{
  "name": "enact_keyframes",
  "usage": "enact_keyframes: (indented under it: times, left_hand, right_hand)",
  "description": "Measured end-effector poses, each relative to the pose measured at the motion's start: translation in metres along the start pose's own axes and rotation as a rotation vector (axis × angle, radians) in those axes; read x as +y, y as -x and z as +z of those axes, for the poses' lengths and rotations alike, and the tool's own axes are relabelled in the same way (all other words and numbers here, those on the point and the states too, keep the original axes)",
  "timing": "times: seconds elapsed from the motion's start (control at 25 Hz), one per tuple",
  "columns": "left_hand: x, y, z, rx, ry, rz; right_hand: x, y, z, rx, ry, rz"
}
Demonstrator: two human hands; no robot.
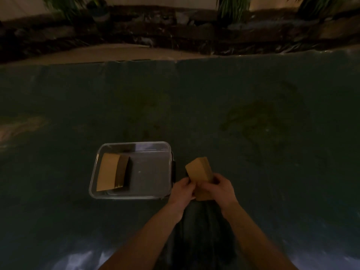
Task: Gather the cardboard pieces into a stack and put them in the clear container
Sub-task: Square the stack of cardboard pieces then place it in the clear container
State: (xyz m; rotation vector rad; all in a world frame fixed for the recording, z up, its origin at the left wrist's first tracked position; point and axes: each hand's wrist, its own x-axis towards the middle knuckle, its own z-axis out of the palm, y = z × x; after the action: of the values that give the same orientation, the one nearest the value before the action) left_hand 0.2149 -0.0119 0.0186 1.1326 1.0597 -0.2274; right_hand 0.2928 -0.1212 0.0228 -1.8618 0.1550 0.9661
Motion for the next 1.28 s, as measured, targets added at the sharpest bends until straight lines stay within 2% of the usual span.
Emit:
enact_keyframes:
  times: [0.12, 0.24, 0.32, 0.4, 0.52, 0.56, 0.64, 0.76, 0.84, 1.04, 1.28]
  left_hand:
    - [-0.023, 0.03, 0.001, -0.017, 0.033, 0.113]
    - [-0.039, 0.053, -0.009, 0.112, -0.061, 0.221]
    - [-0.049, 0.071, -0.026, 0.156, -0.146, 0.329]
    - [-0.061, 0.088, -0.05, 0.165, -0.375, 0.503]
    - [-0.084, 0.106, -0.104, 0.172, -0.923, 0.745]
    - [-0.093, 0.113, -0.127, 0.178, -1.063, 0.786]
    - [-0.111, 0.127, -0.176, 0.191, -1.186, 0.79]
    - [-0.132, 0.145, -0.245, 0.202, -1.156, 0.754]
    - [-0.137, 0.148, -0.275, 0.184, -1.16, 0.762]
    - [-0.136, 0.139, -0.307, 0.125, -1.112, 0.825]
    - [-0.147, 0.104, -0.322, 0.089, -1.024, 0.853]
  right_hand:
    - [0.006, 0.03, -0.008, 0.09, 0.217, -0.2]
    - [0.012, 0.058, -0.013, 0.175, 0.572, -0.408]
    - [0.015, 0.08, -0.01, 0.158, 0.759, -0.479]
    - [0.019, 0.103, 0.004, 0.11, 0.956, -0.52]
    - [0.03, 0.134, 0.055, 0.0, 1.154, -0.604]
    - [0.034, 0.145, 0.079, -0.037, 1.186, -0.625]
    - [0.047, 0.164, 0.127, -0.101, 1.189, -0.632]
    - [0.064, 0.187, 0.186, -0.148, 1.164, -0.641]
    - [0.074, 0.196, 0.21, -0.12, 1.143, -0.649]
    - [0.084, 0.195, 0.234, -0.017, 1.131, -0.722]
    - [0.095, 0.163, 0.24, -0.019, 1.126, -0.809]
